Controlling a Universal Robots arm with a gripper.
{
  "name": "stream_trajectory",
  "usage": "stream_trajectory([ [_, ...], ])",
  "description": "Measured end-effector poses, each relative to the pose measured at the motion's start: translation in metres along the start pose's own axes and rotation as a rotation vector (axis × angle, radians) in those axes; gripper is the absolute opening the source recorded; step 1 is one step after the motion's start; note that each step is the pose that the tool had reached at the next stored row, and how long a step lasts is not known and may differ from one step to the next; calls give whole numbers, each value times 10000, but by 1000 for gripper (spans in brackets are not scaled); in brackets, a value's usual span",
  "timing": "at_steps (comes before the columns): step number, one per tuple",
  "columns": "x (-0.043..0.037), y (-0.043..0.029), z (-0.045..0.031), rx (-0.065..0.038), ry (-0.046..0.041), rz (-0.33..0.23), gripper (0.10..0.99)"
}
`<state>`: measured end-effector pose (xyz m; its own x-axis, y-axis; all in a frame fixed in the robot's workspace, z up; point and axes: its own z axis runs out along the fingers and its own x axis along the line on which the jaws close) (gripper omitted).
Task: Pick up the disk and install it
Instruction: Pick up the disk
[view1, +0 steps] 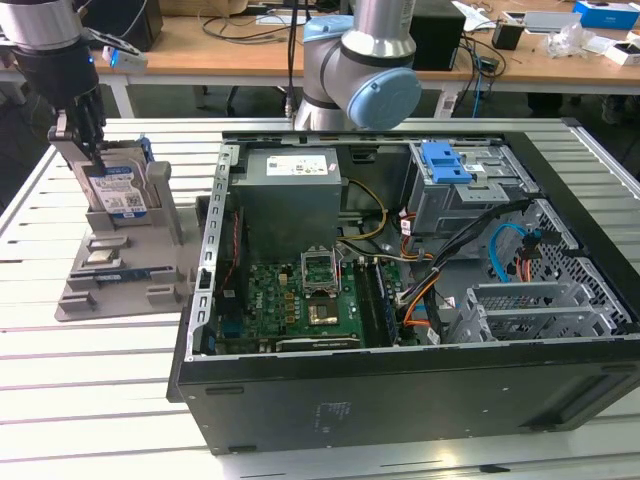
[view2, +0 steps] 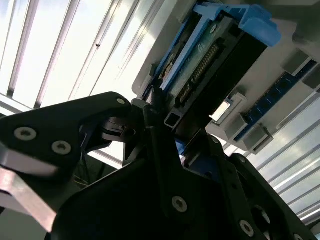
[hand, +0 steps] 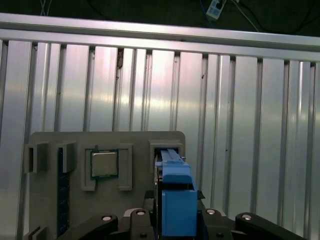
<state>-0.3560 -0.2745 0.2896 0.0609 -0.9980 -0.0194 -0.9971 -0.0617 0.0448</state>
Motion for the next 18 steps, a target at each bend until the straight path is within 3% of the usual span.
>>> stream_trajectory([
  [18, -1, 0, -13, 1, 1, 20, 369],
])
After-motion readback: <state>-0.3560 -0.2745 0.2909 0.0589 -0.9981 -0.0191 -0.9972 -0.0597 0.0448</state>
